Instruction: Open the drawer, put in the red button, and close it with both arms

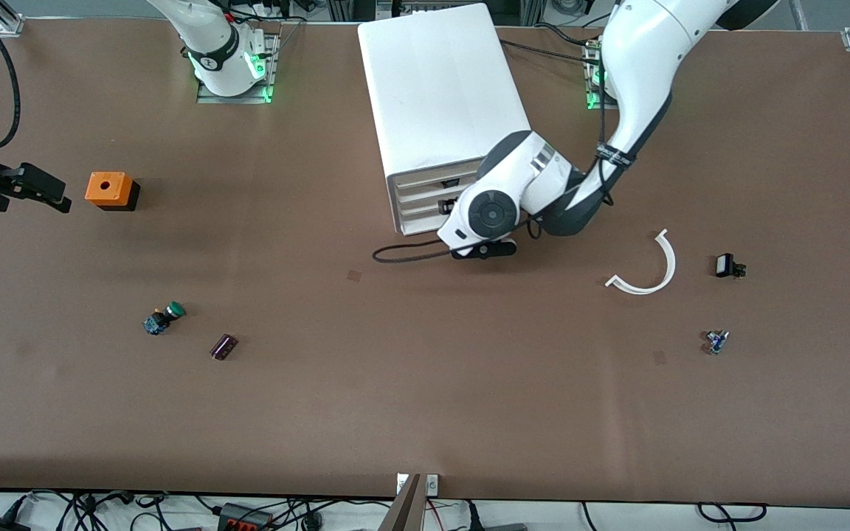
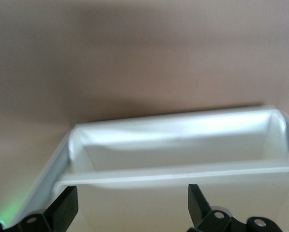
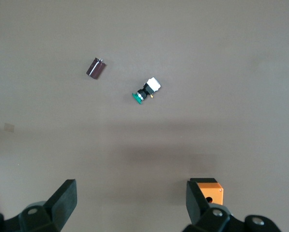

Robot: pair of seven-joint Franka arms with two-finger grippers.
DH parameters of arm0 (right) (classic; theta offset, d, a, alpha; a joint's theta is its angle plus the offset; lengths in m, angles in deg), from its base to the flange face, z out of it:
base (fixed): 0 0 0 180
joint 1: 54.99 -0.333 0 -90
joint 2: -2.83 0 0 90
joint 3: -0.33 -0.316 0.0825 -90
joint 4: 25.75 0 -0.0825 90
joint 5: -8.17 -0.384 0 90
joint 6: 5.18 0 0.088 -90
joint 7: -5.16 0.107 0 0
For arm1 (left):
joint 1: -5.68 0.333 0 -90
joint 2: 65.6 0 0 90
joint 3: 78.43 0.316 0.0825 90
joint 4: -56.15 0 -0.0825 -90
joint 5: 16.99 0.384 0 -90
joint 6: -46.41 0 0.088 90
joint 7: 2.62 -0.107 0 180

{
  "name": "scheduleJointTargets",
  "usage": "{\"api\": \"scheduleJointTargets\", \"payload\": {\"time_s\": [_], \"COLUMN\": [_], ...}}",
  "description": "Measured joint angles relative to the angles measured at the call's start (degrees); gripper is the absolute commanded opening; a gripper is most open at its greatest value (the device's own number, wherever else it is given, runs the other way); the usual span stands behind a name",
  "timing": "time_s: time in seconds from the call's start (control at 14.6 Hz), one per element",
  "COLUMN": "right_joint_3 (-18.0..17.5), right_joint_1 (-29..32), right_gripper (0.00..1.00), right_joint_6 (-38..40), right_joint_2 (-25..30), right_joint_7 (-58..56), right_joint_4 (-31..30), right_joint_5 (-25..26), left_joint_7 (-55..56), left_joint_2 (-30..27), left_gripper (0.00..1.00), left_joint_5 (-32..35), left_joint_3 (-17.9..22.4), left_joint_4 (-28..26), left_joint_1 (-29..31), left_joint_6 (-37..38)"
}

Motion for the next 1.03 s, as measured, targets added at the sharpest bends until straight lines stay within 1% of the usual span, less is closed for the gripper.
{"api": "scheduleJointTargets", "payload": {"time_s": [0.21, 0.34, 0.48, 0.62, 0.69, 0.89, 1.03], "right_joint_3": [-0.2, -0.3, -0.4, -0.4, -0.4, -0.4, -0.4], "right_joint_1": [0.0, 0.0, 0.0, 0.0, 0.0, 0.0, 0.0], "right_gripper": [1.0, 1.0, 1.0, 1.0, 1.0, 1.0, 1.0], "right_joint_6": [-1.0, -1.0, -1.0, -1.0, -1.0, 0.9, 2.0], "right_joint_2": [1.9, 2.5, 2.9, 3.3, 3.4, 3.6, 3.7], "right_joint_7": [0.1, 0.1, 0.1, 0.1, 0.1, 0.2, 0.3], "right_joint_4": [-2.6, -2.7, -2.6, -2.5, -2.4, -2.3, -2.2], "right_joint_5": [0.1, 0.3, 0.3, 0.3, 0.4, 0.4, 0.4], "left_joint_7": [-4.9, -11.1, -17.3, -24.8, -28.9, -38.8, -42.7], "left_joint_2": [-1.7, -3.4, -5.4, -7.7, -9.0, -12.2, -14.7], "left_gripper": [1.0, 1.0, 1.0, 1.0, 1.0, 1.0, 1.0], "left_joint_5": [1.7, 2.0, 5.0, 9.4, 10.3, 10.7, 9.9], "left_joint_3": [-0.1, 0.0, 0.0, -0.1, -0.1, 0.0, 1.3], "left_joint_4": [3.9, 6.8, 8.6, 9.3, 9.4, 9.6, 9.6], "left_joint_1": [7.9, 13.1, 17.4, 20.3, 21.7, 26.0, 27.0], "left_joint_6": [3.0, 6.6, 8.0, 8.5, 9.1, 12.4, 13.9]}}
